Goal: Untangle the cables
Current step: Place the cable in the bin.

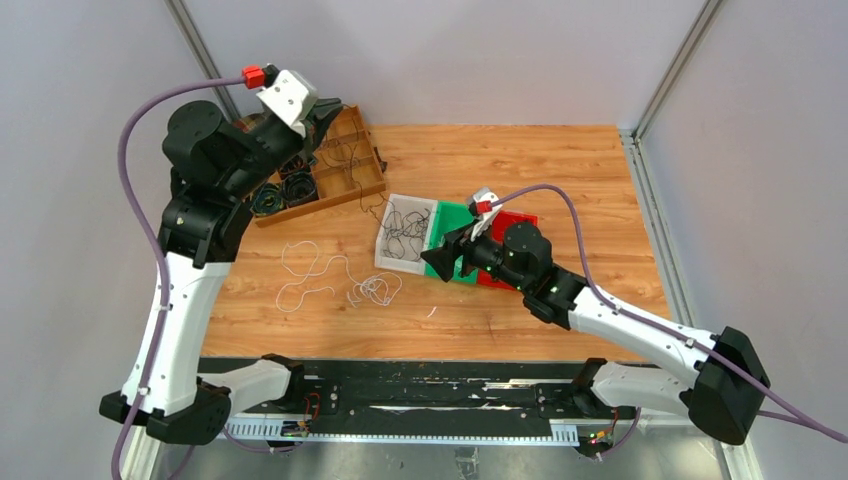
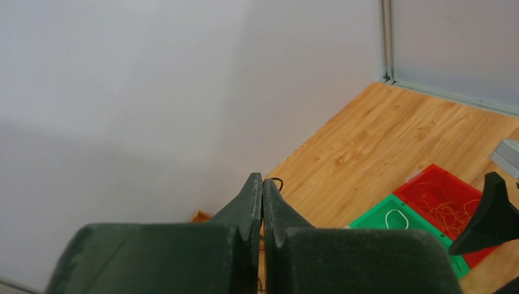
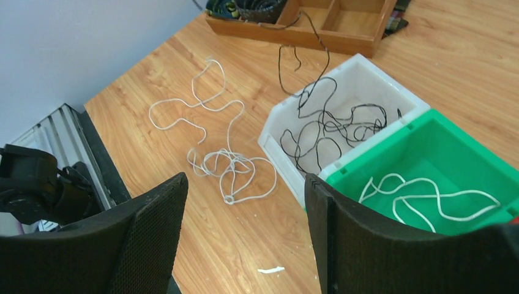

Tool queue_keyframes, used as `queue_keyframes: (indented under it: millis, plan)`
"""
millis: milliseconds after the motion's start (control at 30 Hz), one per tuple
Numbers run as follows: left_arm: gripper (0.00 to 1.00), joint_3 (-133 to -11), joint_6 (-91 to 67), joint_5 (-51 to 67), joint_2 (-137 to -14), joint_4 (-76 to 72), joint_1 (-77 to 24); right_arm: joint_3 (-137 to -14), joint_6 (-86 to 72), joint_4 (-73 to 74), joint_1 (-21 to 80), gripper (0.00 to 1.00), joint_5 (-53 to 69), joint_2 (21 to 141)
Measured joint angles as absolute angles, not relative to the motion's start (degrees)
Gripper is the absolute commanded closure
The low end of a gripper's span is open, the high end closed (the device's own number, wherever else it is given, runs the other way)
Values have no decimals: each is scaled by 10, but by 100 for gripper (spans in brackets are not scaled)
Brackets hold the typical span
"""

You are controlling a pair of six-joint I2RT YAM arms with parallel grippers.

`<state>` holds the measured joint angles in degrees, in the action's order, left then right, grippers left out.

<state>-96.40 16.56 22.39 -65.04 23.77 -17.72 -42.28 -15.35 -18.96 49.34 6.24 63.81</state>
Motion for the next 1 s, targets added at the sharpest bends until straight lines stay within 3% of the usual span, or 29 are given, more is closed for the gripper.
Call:
queue_keyframes:
  millis: [567,1000]
  plan:
    - [100,-893,195,181,-705,196,-212,-327,-160,-180,485,35,3,590]
    - [100,-920,208,145,-776,210,-332,-228,-190,-212,483,36,-52,556]
